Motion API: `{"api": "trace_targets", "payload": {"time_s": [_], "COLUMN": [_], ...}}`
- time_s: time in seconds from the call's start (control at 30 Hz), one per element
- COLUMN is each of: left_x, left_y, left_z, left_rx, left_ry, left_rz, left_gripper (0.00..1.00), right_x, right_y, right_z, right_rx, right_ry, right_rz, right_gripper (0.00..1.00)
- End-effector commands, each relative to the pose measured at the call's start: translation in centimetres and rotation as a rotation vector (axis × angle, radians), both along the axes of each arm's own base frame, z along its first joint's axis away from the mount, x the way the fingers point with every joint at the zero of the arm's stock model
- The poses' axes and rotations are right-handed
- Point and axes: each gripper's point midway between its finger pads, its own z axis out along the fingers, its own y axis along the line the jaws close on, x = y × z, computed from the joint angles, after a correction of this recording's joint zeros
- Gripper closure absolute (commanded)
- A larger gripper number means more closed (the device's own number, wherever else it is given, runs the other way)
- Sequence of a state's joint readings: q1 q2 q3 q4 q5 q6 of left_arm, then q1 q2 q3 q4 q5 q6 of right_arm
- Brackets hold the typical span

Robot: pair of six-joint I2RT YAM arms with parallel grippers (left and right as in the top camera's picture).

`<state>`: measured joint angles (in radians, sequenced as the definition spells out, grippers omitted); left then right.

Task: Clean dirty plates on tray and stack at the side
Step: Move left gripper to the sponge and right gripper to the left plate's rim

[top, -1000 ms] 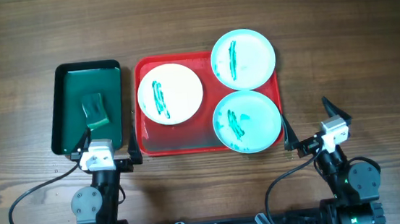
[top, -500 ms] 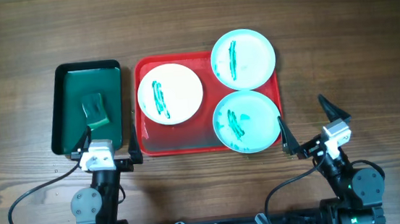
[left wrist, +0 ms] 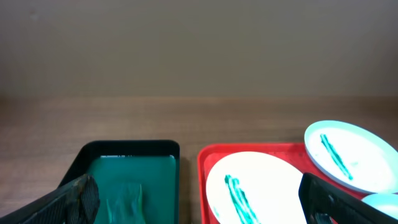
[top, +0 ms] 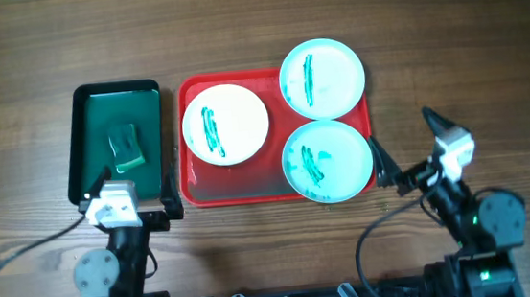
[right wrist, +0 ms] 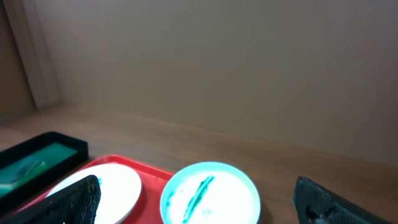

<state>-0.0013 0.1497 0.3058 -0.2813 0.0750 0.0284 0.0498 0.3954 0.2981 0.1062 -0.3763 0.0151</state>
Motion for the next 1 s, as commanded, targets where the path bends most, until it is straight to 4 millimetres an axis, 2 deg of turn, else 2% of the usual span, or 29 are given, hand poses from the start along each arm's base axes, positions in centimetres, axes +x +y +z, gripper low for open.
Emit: {"api": "trace_targets", "payload": {"time_s": [0.0, 0.1, 0.2, 0.33, 0.47, 0.57, 0.67, 0.83, 0.9, 0.97], "left_x": [0.5, 1.6, 3.0, 4.5, 5.6, 6.6, 8.1, 10.1, 11.0, 11.5], "left_y": [-0.4, -0.4, -0.6, -0.5, -0.5, -0.5, -0.5, -0.8, -0.7, 0.3], "left_z": [3.2, 4.6, 6.8, 8.9, 9.1, 8.1, 5.7, 2.3, 1.4, 0.5], "left_rx": [-0.019, -0.062, -0.126, -0.144, -0.139, -0.137, -0.134, -0.138, -0.134, -0.129], "left_ry": [0.065, 0.18, 0.286, 0.481, 0.707, 0.825, 0.908, 1.009, 1.021, 1.043], "left_rz": [-0.015, -0.007, 0.0, 0.029, 0.046, 0.054, 0.061, 0.059, 0.06, 0.123], "left_gripper": [0.0, 0.0, 0.0, 0.0, 0.0, 0.0, 0.0, 0.0, 0.0, 0.0], "right_x": [1.5, 3.1, 5.0, 7.7, 10.2, 11.9, 13.4, 14.5, 15.4, 15.6], "right_y": [1.5, 2.7, 3.6, 4.1, 4.2, 4.3, 3.5, 4.3, 4.3, 5.8], "right_z": [3.4, 5.2, 6.1, 6.1, 6.0, 5.3, 3.0, 0.0, -1.9, -3.3], "right_rx": [0.019, 0.021, 0.032, 0.044, 0.049, 0.052, 0.039, 0.088, 0.13, 0.145], "right_ry": [0.063, 0.146, 0.277, 0.469, 0.621, 0.667, 0.72, 0.823, 0.899, 0.95], "right_rz": [0.085, 0.158, 0.213, 0.232, 0.228, 0.226, 0.166, 0.183, 0.095, 0.101], "right_gripper": [0.0, 0.0, 0.0, 0.0, 0.0, 0.0, 0.0, 0.0, 0.09, 0.16]}}
